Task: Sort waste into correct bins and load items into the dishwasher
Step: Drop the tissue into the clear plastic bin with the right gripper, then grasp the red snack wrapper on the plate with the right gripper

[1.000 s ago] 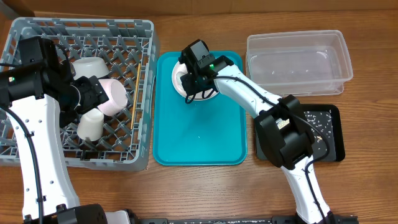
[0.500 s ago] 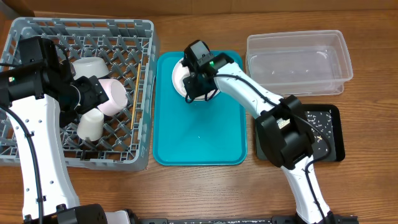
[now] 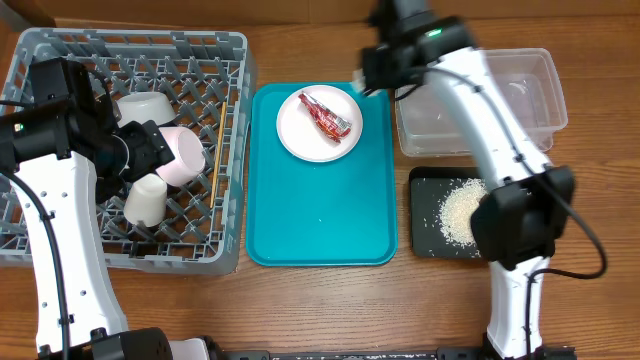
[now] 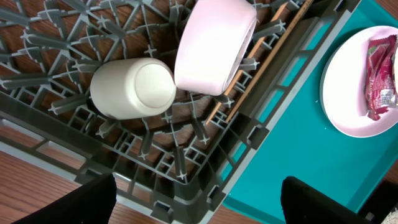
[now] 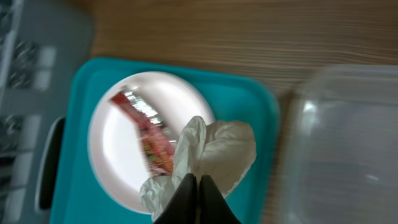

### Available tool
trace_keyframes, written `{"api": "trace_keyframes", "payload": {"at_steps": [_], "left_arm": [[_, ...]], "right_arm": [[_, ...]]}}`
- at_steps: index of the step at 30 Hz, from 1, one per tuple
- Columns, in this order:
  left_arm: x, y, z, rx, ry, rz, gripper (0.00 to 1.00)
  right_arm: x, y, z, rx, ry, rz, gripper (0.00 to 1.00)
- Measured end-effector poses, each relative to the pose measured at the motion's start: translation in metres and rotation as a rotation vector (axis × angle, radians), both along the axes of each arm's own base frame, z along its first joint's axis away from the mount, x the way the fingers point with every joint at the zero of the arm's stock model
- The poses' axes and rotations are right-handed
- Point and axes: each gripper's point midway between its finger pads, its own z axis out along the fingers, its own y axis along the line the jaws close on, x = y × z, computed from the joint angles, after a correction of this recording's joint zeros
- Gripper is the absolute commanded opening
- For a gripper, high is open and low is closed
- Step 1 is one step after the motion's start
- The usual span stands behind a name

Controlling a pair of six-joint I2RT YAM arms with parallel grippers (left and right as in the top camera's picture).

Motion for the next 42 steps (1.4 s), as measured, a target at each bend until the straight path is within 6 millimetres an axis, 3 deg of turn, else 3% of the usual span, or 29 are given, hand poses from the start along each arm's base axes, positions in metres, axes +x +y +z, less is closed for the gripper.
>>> {"api": "trace_keyframes", "payload": {"at_steps": [3, 7, 9, 11, 14, 22, 32, 37, 42], "left_arm": [[0.001, 0.0, 0.0, 0.002, -0.005, 0.0, 0.86], [0.001, 0.0, 0.0, 0.002, -0.006, 0.0, 0.86], [0.002, 0.001, 0.001, 0.003, -0.009, 0.0, 0.86], [0.003, 0.001, 0.001, 0.003, -0.012, 0.0, 0.86], [0.003, 0.001, 0.001, 0.004, -0.013, 0.0, 0.86], [0.004, 0.001, 0.001, 0.005, -0.016, 0.0, 0.86], [0.004, 0.001, 0.001, 0.005, -0.016, 0.0, 0.86], [0.004, 0.001, 0.001, 0.005, -0.016, 0.0, 0.87], [0.004, 0.001, 0.001, 0.005, -0.016, 0.0, 0.87]], "right_arm": [[0.011, -0.049, -0.002, -0.003, 0.022, -0.106, 0.06], [0.014, -0.089, -0.005, -0.003, 0.051, -0.198, 0.32], [0.012, -0.098, -0.007, -0.006, 0.068, -0.214, 0.42], [0.011, -0.101, -0.007, -0.004, 0.074, -0.222, 0.59], [0.009, -0.098, -0.008, 0.003, 0.082, -0.216, 0.64], [0.009, -0.063, -0.001, 0.089, 0.071, -0.136, 0.66], [-0.004, 0.027, 0.002, 0.096, 0.001, 0.1, 0.71], [-0.016, 0.074, -0.031, 0.05, 0.025, 0.206, 0.75], [-0.02, 0.102, -0.072, 0.009, 0.05, 0.269, 0.81]]}}
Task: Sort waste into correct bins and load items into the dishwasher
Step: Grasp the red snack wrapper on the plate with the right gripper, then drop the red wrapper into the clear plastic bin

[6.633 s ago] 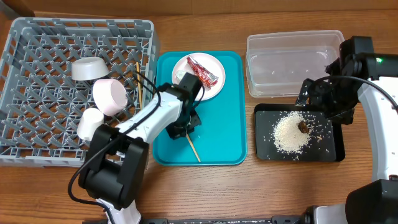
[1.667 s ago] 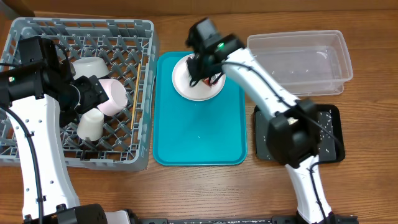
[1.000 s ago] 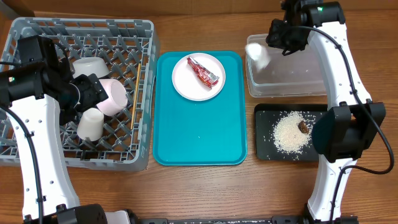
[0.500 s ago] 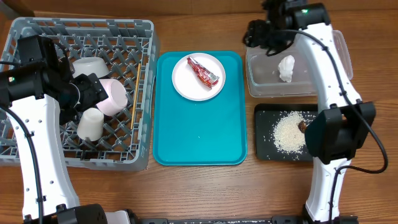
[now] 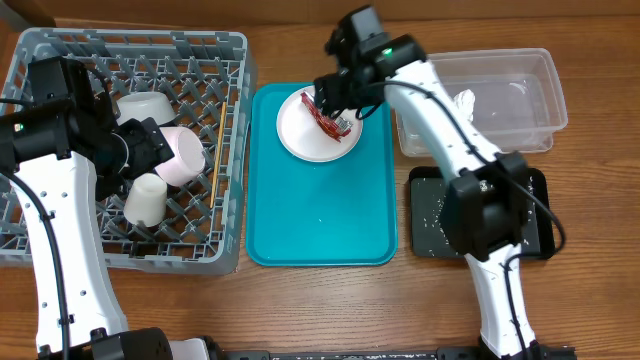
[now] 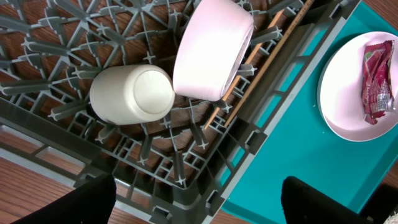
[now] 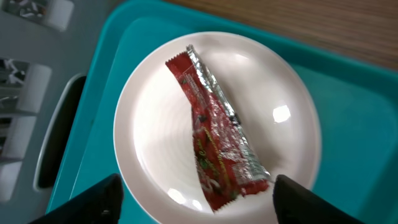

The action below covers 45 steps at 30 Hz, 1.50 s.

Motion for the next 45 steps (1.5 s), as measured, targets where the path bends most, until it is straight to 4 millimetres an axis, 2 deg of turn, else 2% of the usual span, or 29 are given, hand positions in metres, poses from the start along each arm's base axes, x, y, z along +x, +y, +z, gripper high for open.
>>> {"api": "trace_keyframes", "payload": {"at_steps": [4, 12, 13, 16, 20, 23, 30, 33, 35, 37, 38, 39, 42, 44, 45], "left_arm": [[0.0, 0.0, 0.0, 0.0, 0.0, 0.0, 0.87], [0.0, 0.0, 0.0, 0.0, 0.0, 0.0, 0.87], [0.0, 0.0, 0.0, 0.0, -0.001, 0.0, 0.87], [0.0, 0.0, 0.0, 0.0, -0.001, 0.0, 0.87], [0.001, 0.0, 0.0, 0.001, -0.003, 0.0, 0.87], [0.001, 0.0, 0.0, 0.001, -0.003, 0.0, 0.87], [0.001, 0.0, 0.0, 0.001, -0.002, 0.0, 0.86], [0.001, 0.0, 0.0, 0.001, -0.003, 0.0, 0.87], [0.001, 0.0, 0.0, 0.001, -0.002, 0.0, 0.87], [0.001, 0.0, 0.0, 0.001, -0.003, 0.0, 0.87], [0.001, 0.0, 0.0, 0.001, -0.003, 0.0, 0.87], [0.001, 0.0, 0.0, 0.001, -0.003, 0.0, 0.87], [0.001, 0.0, 0.0, 0.001, -0.003, 0.0, 0.9], [0.001, 0.0, 0.0, 0.002, -0.006, 0.0, 0.91], [0.002, 0.001, 0.001, 0.003, -0.01, 0.0, 0.91]], "right_arm": [[0.002, 0.007, -0.024, -0.041, -0.003, 0.013, 0.8], [0.002, 0.002, -0.064, -0.099, 0.04, 0.009, 0.79], [0.001, 0.002, -0.069, -0.105, 0.049, 0.01, 0.77], [0.0, -0.001, -0.082, -0.127, 0.065, 0.014, 0.62], [-0.003, -0.004, -0.083, -0.14, 0.074, 0.016, 0.29], [-0.007, -0.007, -0.085, -0.153, 0.093, 0.018, 0.11], [-0.014, -0.013, -0.082, -0.163, 0.124, 0.004, 0.08], [-0.01, -0.015, -0.065, -0.148, 0.098, -0.006, 0.04], [-0.005, -0.021, -0.042, -0.129, 0.061, -0.022, 0.04], [0.003, -0.031, -0.007, -0.099, 0.003, -0.055, 0.04], [0.009, -0.042, 0.021, -0.08, -0.041, -0.091, 0.04], [0.011, -0.048, 0.034, -0.071, -0.062, -0.11, 0.04], [0.018, -0.096, 0.091, -0.061, -0.137, -0.247, 0.04], [0.019, -0.135, 0.112, -0.068, -0.145, -0.365, 0.04], [0.019, -0.152, 0.116, -0.071, -0.134, -0.42, 0.04]]}}
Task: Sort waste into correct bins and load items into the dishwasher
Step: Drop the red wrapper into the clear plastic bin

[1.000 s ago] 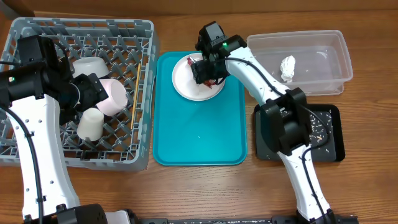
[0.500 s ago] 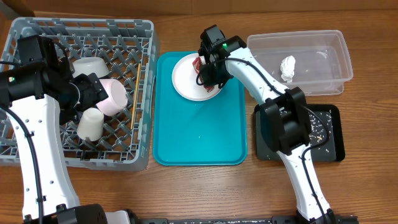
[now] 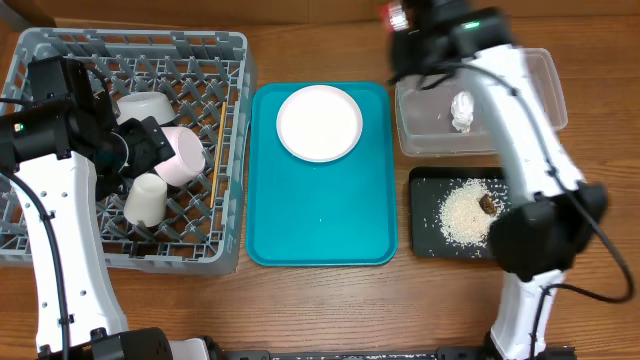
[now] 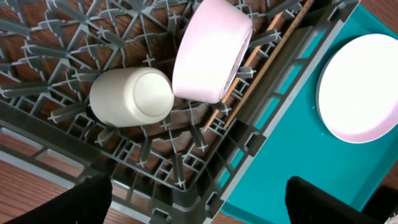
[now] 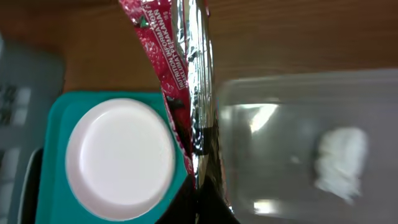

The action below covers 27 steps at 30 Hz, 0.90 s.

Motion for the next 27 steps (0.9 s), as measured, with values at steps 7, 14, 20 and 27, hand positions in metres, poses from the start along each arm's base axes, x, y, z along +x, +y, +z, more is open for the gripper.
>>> {"api": "trace_keyframes", "payload": {"at_steps": [7, 14, 20, 27], "left_arm": [[0.002, 0.001, 0.001, 0.002, -0.008, 0.001, 0.91], [0.005, -0.001, 0.002, -0.007, -0.021, 0.003, 0.91], [0.012, -0.017, 0.003, -0.013, -0.037, -0.046, 0.92], [0.035, -0.067, 0.011, -0.002, -0.118, -0.211, 0.93]], "right_arm": [[-0.004, -0.09, -0.031, 0.061, 0.153, -0.308, 0.24], [-0.01, -0.098, -0.041, 0.12, 0.212, -0.345, 0.4], [-0.017, -0.112, -0.042, 0.175, 0.252, -0.373, 0.42], [-0.048, -0.167, -0.03, 0.289, 0.328, -0.441, 0.43]]}}
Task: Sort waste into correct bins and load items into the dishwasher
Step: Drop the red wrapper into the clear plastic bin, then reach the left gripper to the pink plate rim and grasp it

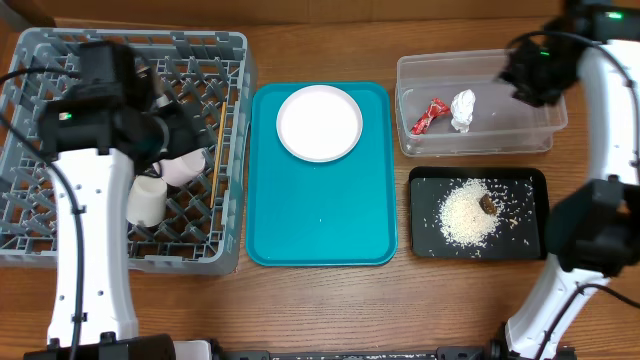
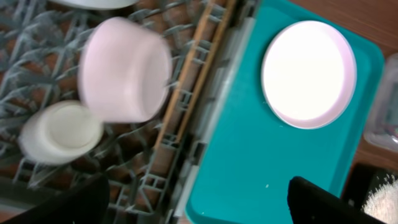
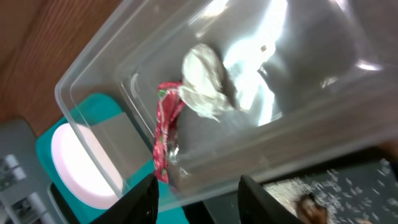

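Observation:
A red wrapper point(image 1: 430, 115) and a crumpled white napkin point(image 1: 462, 108) lie in the clear bin point(image 1: 520, 135). My right gripper point(image 3: 196, 200) is open over the bin's right part, with the wrapper point(image 3: 164, 144) and napkin point(image 3: 204, 81) below it. The bare white plate point(image 1: 319, 123) sits on the teal tray point(image 1: 320, 215). My left gripper point(image 2: 198, 211) hangs open over the grey rack's point(image 1: 60, 250) right edge, holding nothing. In the rack are a pink bowl point(image 2: 124, 87), a white cup point(image 2: 59, 132) and brown chopsticks point(image 2: 189, 81).
A black tray point(image 1: 520, 240) with scattered rice and a small brown scrap lies in front of the clear bin. The rack fills the table's left side, with the teal tray directly beside it.
The right gripper let go of the red wrapper, which now lies in the clear bin beside the napkin, and it stands open farther right. The left arm has shifted toward the tray.
The right gripper first held the white napkin over the plate that carried the wrapper. Then the napkin lay in the bin and the gripper was open above the wrapper. Later it held the wrapper by the bin. Now both lie in the bin and the plate is bare.

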### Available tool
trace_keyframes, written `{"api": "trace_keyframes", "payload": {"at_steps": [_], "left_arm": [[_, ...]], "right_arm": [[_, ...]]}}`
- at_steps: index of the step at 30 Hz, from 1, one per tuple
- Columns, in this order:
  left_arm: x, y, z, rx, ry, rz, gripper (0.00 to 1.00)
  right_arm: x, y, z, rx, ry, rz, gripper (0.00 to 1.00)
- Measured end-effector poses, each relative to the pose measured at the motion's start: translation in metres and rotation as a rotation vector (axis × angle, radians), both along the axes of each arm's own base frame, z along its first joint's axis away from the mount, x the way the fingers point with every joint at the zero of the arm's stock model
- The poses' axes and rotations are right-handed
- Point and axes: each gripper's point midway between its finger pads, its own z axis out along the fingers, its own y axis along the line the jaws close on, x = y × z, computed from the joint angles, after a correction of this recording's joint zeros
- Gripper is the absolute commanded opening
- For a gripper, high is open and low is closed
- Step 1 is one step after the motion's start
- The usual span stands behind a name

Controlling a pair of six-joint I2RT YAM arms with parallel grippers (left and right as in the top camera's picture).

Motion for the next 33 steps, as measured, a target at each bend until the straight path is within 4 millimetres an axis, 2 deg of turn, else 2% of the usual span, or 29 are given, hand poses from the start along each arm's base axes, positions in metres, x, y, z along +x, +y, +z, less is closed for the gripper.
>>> {"api": "trace_keyframes", "payload": {"at_steps": [3, 6, 10, 15, 21, 27, 33], "left_arm": [[0.01, -0.025, 0.005, 0.004, -0.05, -0.078, 0.93], [0.02, -0.05, 0.011, 0.004, -0.103, -0.149, 0.95], [0.029, -0.082, 0.019, 0.007, -0.171, -0.248, 0.96], [0.041, -0.129, 0.017, 0.004, -0.223, -0.375, 0.96], [0.057, -0.182, -0.018, 0.019, -0.207, -0.527, 0.96], [0.068, -0.235, -0.067, 0.065, -0.186, -0.709, 0.98], [0.065, -0.263, -0.132, 0.152, -0.094, -0.856, 0.98]], "right_arm": [[-0.026, -0.023, 0.019, 0.016, 0.011, -0.014, 0.43], [-0.053, -0.036, 0.043, 0.017, 0.002, -0.011, 0.43], [-0.084, -0.037, 0.063, 0.015, 0.013, 0.014, 0.42], [-0.096, -0.033, 0.075, -0.001, -0.016, 0.035, 0.42], [-0.129, -0.006, 0.081, 0.003, -0.009, 0.076, 0.45], [-0.163, 0.026, 0.084, 0.003, -0.01, 0.147, 0.47], [-0.17, 0.047, 0.071, 0.011, 0.023, 0.215, 0.47]]}}
